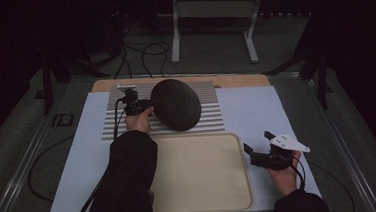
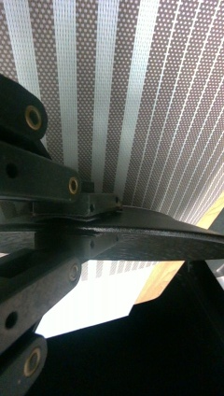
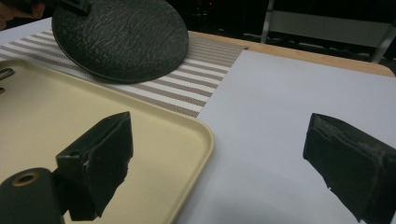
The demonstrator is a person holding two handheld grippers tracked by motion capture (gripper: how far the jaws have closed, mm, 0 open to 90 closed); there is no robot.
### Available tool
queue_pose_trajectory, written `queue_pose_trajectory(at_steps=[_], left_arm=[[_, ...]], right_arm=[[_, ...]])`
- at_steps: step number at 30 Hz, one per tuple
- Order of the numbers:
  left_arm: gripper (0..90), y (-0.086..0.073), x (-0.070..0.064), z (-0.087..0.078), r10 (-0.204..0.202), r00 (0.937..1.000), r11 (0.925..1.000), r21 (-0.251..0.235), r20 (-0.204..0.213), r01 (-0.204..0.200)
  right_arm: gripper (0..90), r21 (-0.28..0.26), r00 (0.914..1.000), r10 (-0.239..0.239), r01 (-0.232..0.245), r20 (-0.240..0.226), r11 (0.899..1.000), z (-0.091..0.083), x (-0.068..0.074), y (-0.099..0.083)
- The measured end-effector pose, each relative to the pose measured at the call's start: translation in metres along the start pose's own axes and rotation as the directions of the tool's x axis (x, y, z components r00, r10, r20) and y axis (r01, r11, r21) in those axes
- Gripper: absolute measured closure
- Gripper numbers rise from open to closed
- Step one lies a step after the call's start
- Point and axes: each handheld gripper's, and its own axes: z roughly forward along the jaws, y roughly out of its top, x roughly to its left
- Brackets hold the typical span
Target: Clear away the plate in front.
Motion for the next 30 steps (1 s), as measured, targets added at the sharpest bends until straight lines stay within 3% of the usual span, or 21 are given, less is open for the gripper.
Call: queue_pose_trajectory(at_steps=[15, 18, 20, 30], left_arm=[[86.1, -0.001, 0.0, 0.003, -0.042, 0.9991, 0.9991, 0.011, 0.002, 0.042], [86.0, -0.001, -0.002, 0.002, -0.053, 0.9985, 0.9984, 0.017, 0.015, 0.053], [86.0, 0.0, -0.005, -0.001, -0.062, 0.9968, 0.998, 0.01, 0.051, 0.062], [85.9, 0.003, -0.016, -0.013, -0.05, 0.9958, 0.9987, 0.007, 0.077, 0.05]], right_arm=[[8.9, -0.002, 0.9999, 0.011, -0.011, 0.005, 1.0, -0.001, -0.003, 0.0], [8.9, 0.0, 0.9999, 0.009, -0.009, 0.006, 1.0, -0.001, -0.002, 0.0], [8.9, 0.002, 0.9999, 0.009, -0.009, 0.009, 1.0, -0.001, -0.002, 0.0], [8.8, -0.008, 0.9999, 0.012, -0.012, 0.008, 1.0, -0.003, -0.003, 0.0]])
